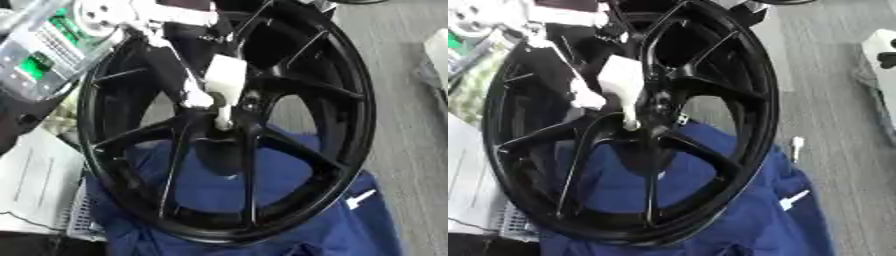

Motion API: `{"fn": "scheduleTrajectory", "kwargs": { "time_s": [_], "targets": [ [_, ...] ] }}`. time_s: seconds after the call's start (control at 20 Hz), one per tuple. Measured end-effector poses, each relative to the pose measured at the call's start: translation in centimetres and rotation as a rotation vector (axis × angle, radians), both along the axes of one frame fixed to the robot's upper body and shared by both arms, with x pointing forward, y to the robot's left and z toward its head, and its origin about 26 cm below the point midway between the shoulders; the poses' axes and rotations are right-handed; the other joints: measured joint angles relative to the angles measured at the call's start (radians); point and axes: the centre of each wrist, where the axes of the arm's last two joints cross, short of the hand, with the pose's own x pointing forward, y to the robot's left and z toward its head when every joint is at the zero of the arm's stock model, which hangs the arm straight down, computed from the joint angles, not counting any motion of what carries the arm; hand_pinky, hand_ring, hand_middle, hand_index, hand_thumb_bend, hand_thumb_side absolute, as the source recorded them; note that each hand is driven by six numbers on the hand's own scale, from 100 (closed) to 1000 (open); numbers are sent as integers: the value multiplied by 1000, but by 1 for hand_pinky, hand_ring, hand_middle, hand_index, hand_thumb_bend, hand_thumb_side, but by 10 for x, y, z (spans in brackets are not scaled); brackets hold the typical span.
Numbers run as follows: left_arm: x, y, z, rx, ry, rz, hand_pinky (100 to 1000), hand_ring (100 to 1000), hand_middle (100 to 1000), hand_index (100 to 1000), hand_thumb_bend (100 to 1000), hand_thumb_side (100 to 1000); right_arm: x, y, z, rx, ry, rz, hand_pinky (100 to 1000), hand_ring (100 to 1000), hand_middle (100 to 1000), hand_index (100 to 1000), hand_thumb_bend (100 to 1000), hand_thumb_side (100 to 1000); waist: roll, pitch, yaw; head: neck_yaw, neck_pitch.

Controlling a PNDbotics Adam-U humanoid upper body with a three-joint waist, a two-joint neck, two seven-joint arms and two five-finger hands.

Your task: Pull the pin out of the wheel hub.

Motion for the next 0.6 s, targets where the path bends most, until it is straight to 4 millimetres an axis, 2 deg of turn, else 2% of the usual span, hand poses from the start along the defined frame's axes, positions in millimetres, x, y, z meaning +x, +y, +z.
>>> {"fn": "scheduleTrajectory", "kwargs": {
  "time_s": [0.4, 0.6],
  "targets": [
    [-19, 35, 32, -167, -53, 22, 722, 457, 251, 394, 210, 100, -1, -2, -1, 2, -1, -10, 1000, 808, 549, 741, 100, 614, -4, -5, 9, -15, 0],
    [-17, 71, 38, -264, -87, 124, 724, 449, 243, 395, 201, 100, -3, -5, -2, 3, -2, -24, 1000, 809, 550, 741, 100, 617, -11, -8, 38, -30, 1]
  ]
}}
